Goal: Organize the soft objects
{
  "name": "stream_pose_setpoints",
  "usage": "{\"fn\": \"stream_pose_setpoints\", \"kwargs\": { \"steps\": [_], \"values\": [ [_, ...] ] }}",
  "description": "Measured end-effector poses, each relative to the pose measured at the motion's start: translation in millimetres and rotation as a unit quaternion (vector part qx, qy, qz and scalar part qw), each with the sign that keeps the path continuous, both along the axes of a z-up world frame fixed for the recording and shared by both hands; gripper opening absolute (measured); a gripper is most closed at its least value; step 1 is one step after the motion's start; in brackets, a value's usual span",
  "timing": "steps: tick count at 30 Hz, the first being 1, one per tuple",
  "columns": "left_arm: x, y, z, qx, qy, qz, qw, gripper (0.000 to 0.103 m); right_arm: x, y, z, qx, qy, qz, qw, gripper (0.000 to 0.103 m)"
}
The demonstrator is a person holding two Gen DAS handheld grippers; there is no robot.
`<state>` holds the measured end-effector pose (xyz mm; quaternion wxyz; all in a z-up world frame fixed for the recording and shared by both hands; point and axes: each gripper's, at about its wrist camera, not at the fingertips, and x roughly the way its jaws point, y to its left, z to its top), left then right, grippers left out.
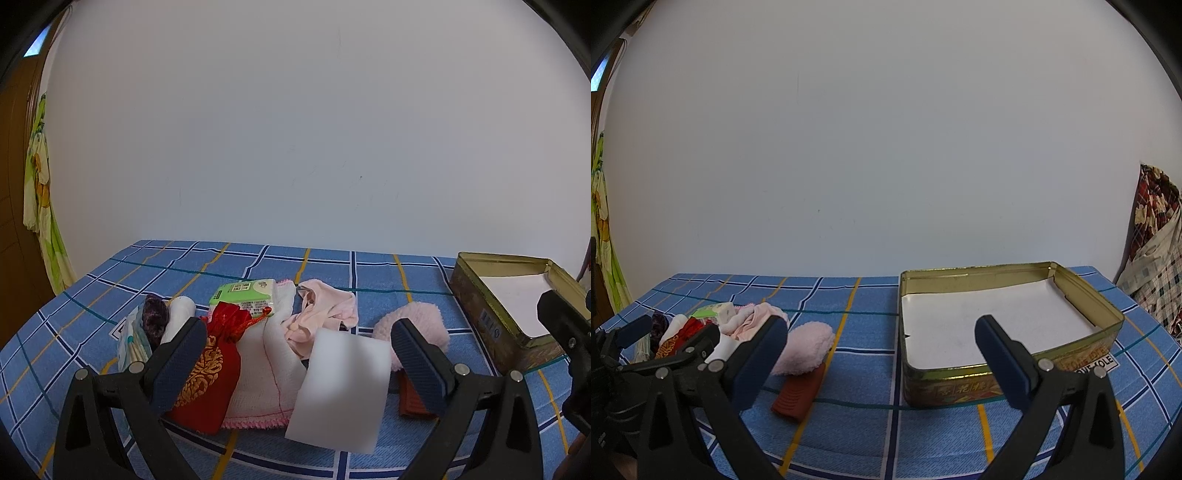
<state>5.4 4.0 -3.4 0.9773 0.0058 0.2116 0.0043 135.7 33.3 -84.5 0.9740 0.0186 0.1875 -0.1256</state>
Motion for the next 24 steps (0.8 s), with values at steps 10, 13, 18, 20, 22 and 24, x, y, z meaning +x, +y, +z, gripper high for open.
{"fn": "stream_pose_setpoints", "kwargs": {
  "steps": [10,13,18,20,22,24],
  "values": [
    [0.4,-0.9,0.3,0.0,0.001,0.001,1.0,0.101,0.1,1.9,-1.1,0.0,-0.002,0.0,1.0,0.103],
    [0.5,-0.6,0.4,0.0,0.002,0.001,1.0,0.101,0.2,2.5,-1.4,0.001,-0.001,0.001,1.0,0.103],
    [-0.1,-0.1,0.1,0.0,0.003,0.0,1.0,0.101,1.3,3.8,-1.5,-0.001,0.001,0.001,1.0,0.103],
    [0.0,0.1,0.1,0.0,0.002,0.001,1.0,0.101,1.2,3.7,-1.5,-0.001,0.001,0.001,1.0,0.103],
    [0.1,0.1,0.1,-0.001,0.002,0.001,1.0,0.101,0.7,3.8,-1.7,-0.001,0.002,0.002,1.0,0.103],
    [0.0,0.0,0.1,-0.001,0.003,0.001,1.0,0.101,0.4,4.0,-1.9,-0.001,0.002,0.001,1.0,0.103]
  ]
}}
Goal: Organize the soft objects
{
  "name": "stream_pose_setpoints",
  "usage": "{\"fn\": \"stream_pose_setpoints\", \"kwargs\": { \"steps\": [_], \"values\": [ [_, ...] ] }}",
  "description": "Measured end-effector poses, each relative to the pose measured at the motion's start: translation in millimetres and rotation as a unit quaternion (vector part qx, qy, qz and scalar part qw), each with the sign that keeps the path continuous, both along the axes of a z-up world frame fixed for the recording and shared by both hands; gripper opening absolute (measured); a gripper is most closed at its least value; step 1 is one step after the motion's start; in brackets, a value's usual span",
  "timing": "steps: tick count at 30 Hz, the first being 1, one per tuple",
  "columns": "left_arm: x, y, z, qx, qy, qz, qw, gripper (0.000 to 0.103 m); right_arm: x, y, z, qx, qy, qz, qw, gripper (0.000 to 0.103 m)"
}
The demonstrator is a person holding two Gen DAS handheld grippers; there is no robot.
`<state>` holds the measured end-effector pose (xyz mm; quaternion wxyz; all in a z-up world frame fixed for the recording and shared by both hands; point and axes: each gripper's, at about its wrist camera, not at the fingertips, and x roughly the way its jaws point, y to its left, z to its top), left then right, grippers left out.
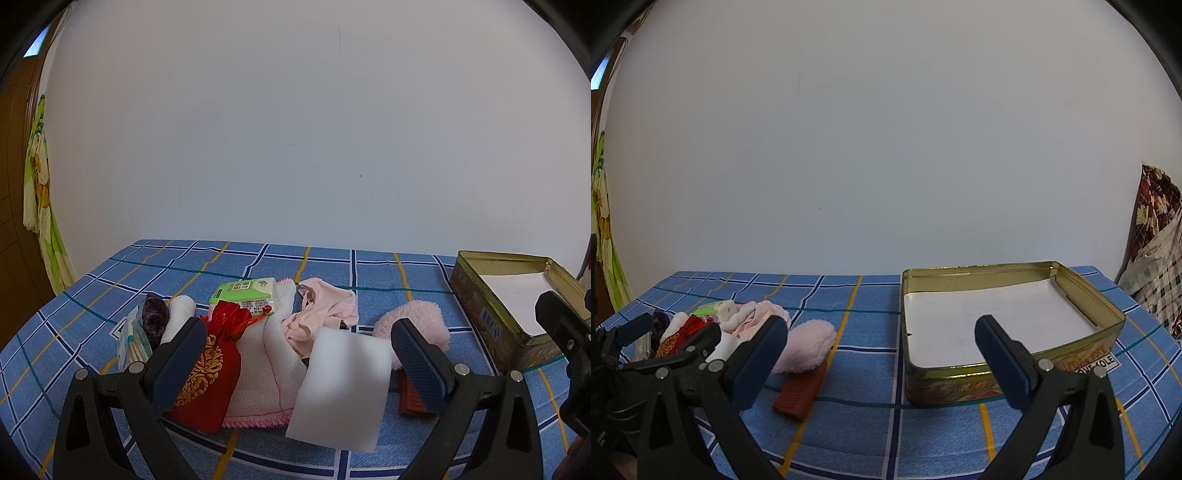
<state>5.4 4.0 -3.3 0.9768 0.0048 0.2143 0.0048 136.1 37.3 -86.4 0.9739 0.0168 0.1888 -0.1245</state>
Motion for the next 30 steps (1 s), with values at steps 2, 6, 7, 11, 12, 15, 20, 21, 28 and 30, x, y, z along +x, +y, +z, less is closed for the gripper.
{"fn": "stream_pose_setpoints", "kwargs": {
  "steps": [2,6,7,11,12,15,20,21,28,30],
  "values": [
    [0,1,0,-0.001,0.002,-0.001,1.0,0.101,0,0,0,0.0,0.001,0.0,1.0,0.103],
    [0,7,-1,-0.001,0.004,0.001,1.0,0.101,1,1,-2,0.0,0.007,0.002,1.0,0.103],
    [-1,8,-1,0.003,0.004,0.004,1.0,0.101,1,1,-3,0.0,0.009,0.003,1.0,0.103],
    [-10,23,1,0.0,0.012,0.009,0.9999,0.101,7,2,-6,0.0,0.025,0.015,1.0,0.099],
    [-14,28,1,-0.003,0.013,0.014,0.9998,0.101,10,3,-7,0.001,0.031,0.021,0.999,0.097],
    [-24,43,1,-0.008,0.011,0.028,0.9995,0.101,19,3,-11,0.017,0.056,0.039,0.998,0.089],
    [-33,61,0,-0.021,0.022,0.032,0.999,0.101,45,3,-18,0.061,0.114,0.064,0.99,0.086],
    [-35,61,0,-0.015,0.019,0.033,0.9992,0.101,51,5,-20,0.065,0.123,0.066,0.988,0.085],
    [-40,54,1,0.008,0.023,0.008,0.9997,0.101,104,8,-46,0.145,0.203,0.074,0.965,0.073],
    [-38,51,-1,0.012,0.031,-0.003,0.9994,0.101,115,9,-56,0.16,0.225,0.079,0.958,0.065]
  ]
}}
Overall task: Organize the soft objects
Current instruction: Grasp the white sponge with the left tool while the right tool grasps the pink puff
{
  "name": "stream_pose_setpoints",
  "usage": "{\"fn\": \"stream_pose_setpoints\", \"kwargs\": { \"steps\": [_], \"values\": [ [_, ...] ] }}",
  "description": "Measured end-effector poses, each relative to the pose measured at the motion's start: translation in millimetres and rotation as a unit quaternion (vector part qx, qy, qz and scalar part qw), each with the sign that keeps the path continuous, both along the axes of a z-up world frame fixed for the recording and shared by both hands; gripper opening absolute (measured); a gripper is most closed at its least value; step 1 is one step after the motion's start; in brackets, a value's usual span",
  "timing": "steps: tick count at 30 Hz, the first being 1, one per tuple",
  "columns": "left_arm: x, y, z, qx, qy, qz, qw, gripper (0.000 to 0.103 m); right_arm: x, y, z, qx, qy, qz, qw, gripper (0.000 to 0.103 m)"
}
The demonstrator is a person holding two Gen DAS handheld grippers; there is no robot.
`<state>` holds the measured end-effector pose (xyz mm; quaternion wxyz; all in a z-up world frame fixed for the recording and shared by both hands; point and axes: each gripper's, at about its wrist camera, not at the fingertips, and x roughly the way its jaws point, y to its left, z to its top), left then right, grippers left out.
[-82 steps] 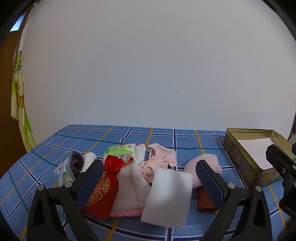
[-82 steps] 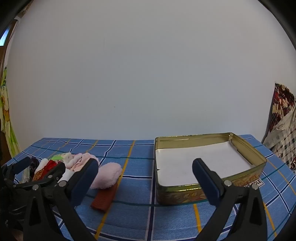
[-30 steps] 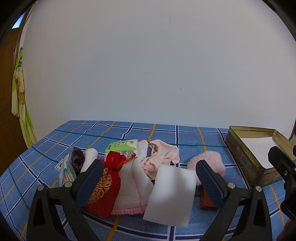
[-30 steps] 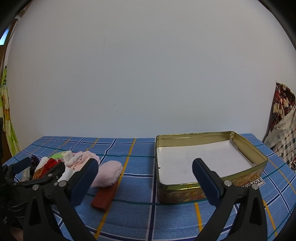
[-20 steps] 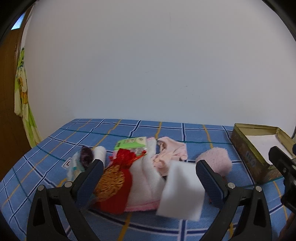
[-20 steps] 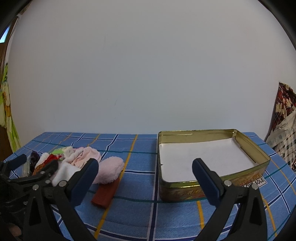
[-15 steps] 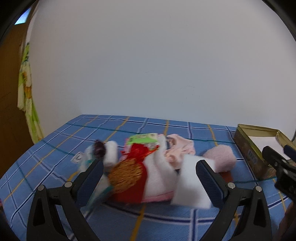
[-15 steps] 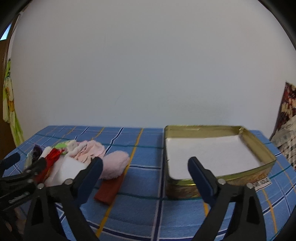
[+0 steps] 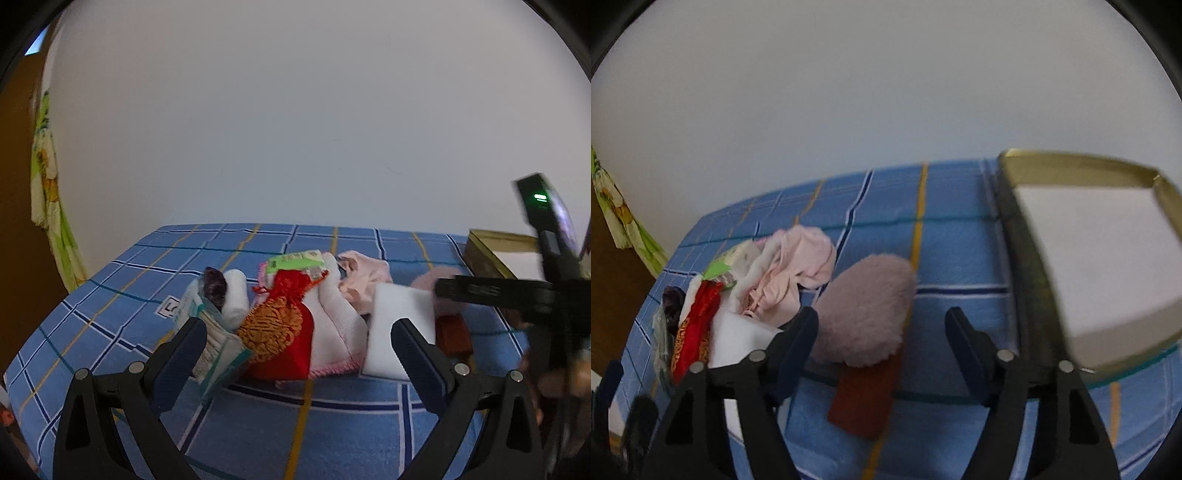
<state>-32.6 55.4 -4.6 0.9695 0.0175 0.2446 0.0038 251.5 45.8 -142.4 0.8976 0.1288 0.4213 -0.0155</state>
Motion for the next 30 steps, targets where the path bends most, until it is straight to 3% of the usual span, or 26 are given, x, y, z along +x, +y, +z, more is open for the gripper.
{"fn": "stream_pose_setpoints", "kwargs": {
  "steps": [3,7,10,14,18,22,26,29,30],
  "values": [
    [0,-10,-2,0.011,0.008,-0.02,0.9997,0.101,7,6,-9,0.0,0.015,0.016,1.0,0.047],
    [2,-22,-4,0.009,0.018,-0.042,0.9989,0.101,6,8,-6,-0.018,0.004,0.033,0.999,0.033],
    [2,-30,-4,-0.001,0.022,-0.061,0.9979,0.101,-4,-2,4,-0.001,-0.015,0.037,0.999,0.027],
    [12,-42,-3,-0.012,0.028,-0.083,0.9961,0.101,-16,-10,23,0.002,-0.055,0.032,0.998,0.025],
    [28,-57,-8,0.001,0.047,-0.094,0.9944,0.101,-30,-11,41,-0.032,-0.096,0.024,0.995,0.024],
    [32,-66,-12,-0.012,0.064,-0.111,0.9917,0.101,-42,-14,56,-0.062,-0.127,0.006,0.99,0.024],
    [35,-76,-18,0.003,0.067,-0.121,0.9904,0.101,-48,-23,66,-0.027,-0.144,0.022,0.989,0.024],
    [44,-75,-20,-0.008,0.073,-0.119,0.9902,0.101,-48,-31,67,0.005,-0.144,0.026,0.989,0.024],
    [43,-74,-19,-0.013,0.081,-0.117,0.9898,0.094,-47,-32,67,0.006,-0.142,0.024,0.989,0.024]
  ]
}}
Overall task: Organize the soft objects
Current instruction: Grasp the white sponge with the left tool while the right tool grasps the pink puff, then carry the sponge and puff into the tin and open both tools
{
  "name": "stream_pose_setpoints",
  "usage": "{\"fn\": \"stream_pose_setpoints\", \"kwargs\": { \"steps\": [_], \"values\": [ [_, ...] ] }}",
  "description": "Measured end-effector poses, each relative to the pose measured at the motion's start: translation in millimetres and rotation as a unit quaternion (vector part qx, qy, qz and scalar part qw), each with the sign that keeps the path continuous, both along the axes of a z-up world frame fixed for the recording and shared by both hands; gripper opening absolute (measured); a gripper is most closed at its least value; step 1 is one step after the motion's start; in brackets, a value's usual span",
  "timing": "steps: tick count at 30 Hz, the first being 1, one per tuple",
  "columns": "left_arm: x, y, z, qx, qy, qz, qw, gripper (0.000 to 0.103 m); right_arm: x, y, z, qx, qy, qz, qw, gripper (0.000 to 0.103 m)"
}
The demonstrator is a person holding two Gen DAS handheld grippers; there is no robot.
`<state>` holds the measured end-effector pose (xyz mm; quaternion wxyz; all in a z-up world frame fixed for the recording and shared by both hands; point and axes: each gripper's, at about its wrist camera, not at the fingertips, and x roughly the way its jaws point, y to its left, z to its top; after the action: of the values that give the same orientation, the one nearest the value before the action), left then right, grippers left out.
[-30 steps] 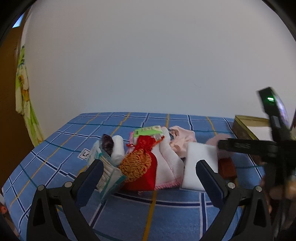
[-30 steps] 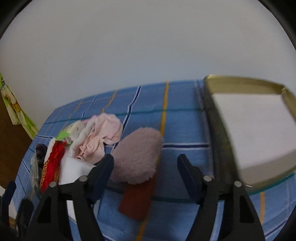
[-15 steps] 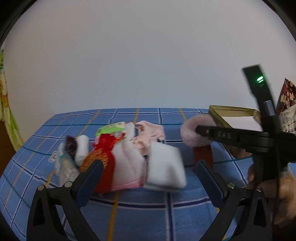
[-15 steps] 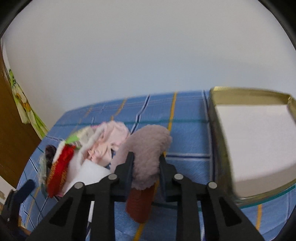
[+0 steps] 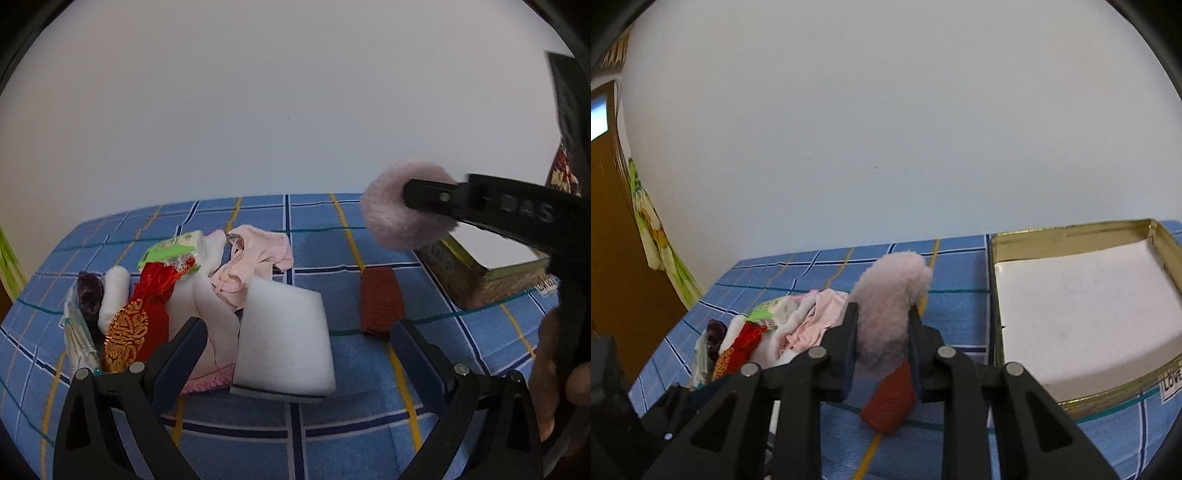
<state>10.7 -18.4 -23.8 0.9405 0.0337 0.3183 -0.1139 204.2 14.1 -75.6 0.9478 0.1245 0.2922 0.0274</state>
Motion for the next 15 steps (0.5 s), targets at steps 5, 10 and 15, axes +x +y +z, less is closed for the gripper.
{"fn": "stream_pose_setpoints", "kwargs": {
  "steps": [5,10,15],
  "values": [
    [21,7,-15,-0.02,0.069,0.017,0.9973,0.061,5,3,-4,0.0,0.005,-0.009,1.0,0.024],
    [22,-10,-20,0.027,0.071,0.014,0.997,0.061,1,5,1,-0.015,-0.007,-0.019,1.0,0.026],
    [38,-13,-31,0.046,0.103,0.022,0.9934,0.061,-3,5,4,-0.016,-0.009,-0.021,1.0,0.026]
  ]
}}
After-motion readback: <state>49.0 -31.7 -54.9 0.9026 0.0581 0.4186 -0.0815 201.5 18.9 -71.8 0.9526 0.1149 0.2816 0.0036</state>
